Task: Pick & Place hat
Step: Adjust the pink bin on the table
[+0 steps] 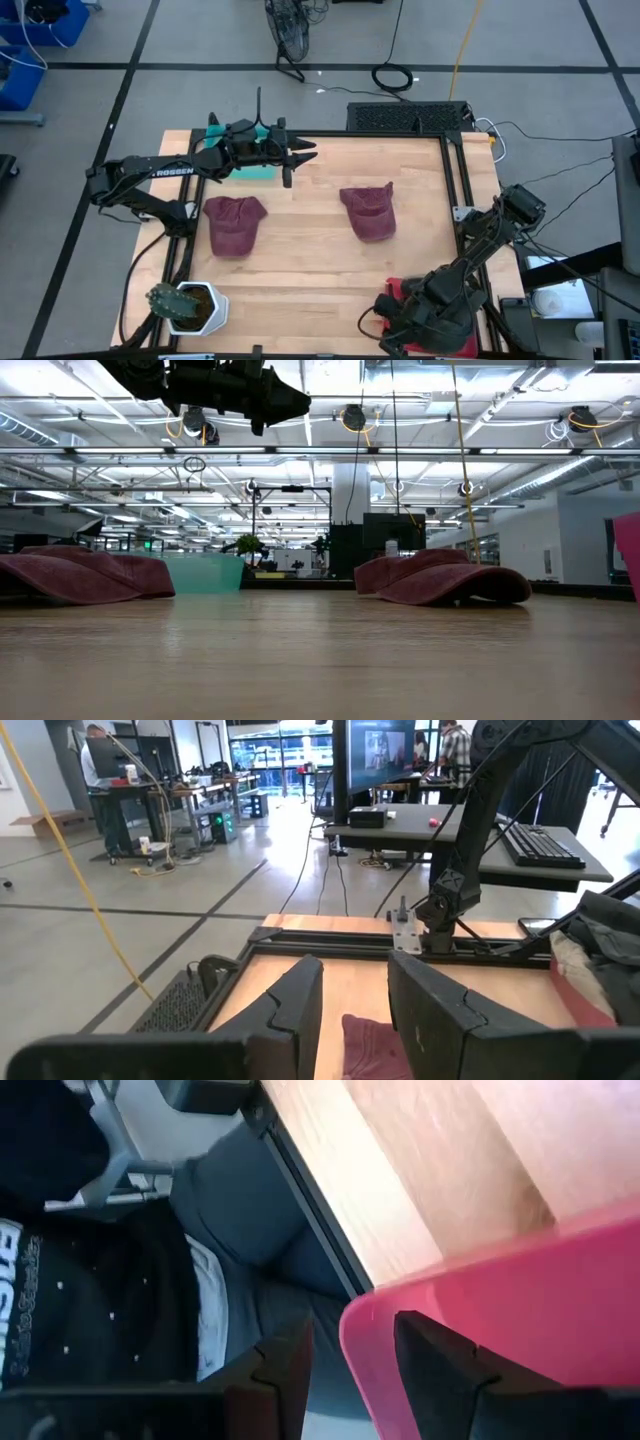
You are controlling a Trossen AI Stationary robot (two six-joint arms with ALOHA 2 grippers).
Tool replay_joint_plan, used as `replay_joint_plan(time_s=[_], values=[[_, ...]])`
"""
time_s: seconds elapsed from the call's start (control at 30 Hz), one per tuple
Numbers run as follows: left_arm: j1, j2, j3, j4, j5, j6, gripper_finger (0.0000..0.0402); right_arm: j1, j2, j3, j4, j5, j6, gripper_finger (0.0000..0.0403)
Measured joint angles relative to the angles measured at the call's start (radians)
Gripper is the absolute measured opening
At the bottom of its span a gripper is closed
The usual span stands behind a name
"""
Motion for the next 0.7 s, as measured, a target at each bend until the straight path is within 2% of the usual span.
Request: replay_joint_plan(time_s=[0.27,0.7], values=[[0.000,0.000,0.000,0.000,0.000,-0.005,0.0120,0.007,0.000,-0.001,0.022,0.016,0.028,0.0130],[0.000,0.000,0.000,-0.002,0.000,-0.011,0.0120,0.070,0.000,-0.001,0.038,0.023,0.171,0.0130]])
